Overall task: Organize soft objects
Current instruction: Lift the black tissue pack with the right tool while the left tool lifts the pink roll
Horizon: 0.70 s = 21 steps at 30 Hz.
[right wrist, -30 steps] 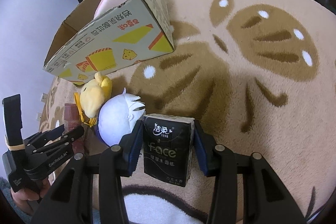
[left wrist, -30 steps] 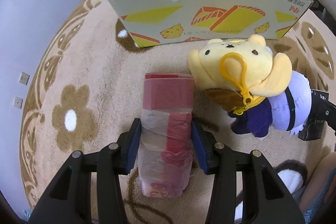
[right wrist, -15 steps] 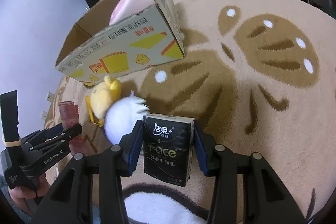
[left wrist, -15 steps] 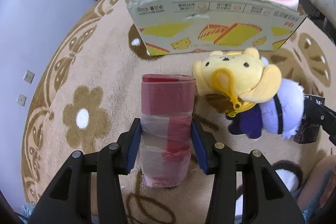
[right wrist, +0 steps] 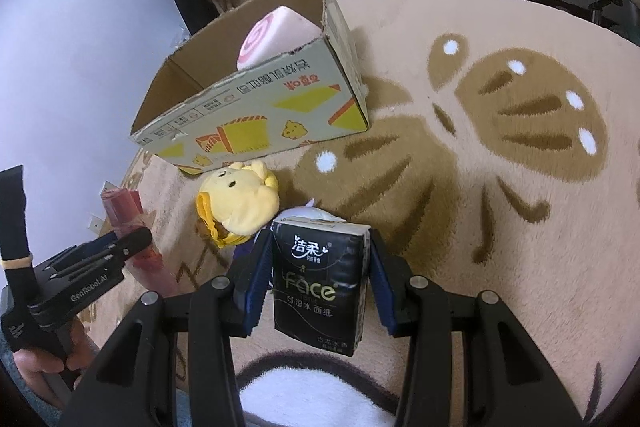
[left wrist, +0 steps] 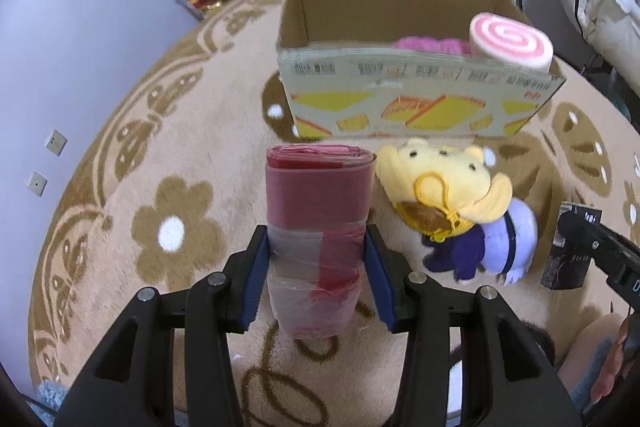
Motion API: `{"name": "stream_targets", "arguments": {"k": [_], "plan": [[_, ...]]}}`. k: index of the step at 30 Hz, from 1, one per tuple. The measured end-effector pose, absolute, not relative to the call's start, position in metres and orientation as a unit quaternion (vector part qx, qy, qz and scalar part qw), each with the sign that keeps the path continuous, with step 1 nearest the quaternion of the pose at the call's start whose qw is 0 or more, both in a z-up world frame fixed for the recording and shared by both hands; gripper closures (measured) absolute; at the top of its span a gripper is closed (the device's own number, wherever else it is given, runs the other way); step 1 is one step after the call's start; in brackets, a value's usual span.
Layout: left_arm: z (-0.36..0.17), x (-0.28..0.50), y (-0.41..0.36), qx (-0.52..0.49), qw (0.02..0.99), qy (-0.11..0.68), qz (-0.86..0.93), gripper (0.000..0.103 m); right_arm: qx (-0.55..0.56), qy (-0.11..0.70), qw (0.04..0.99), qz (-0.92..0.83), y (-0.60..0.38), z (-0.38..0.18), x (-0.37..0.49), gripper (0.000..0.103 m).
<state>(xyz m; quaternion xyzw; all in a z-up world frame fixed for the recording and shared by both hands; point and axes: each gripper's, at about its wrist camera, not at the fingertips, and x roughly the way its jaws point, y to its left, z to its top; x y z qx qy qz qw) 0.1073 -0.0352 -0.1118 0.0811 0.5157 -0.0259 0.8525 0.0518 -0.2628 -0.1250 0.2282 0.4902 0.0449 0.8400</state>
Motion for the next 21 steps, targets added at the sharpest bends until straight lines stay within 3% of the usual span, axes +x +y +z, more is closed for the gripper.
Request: {"name": "stream_targets", "arguments": {"k": [21], "plan": [[0.009, 0.125, -0.035, 0.082, 0.922, 0.375, -0.039, 0.059, 0.181, 0.4, 0.896, 0.07, -0.26, -0.064, 0.068, 0.055]]}}
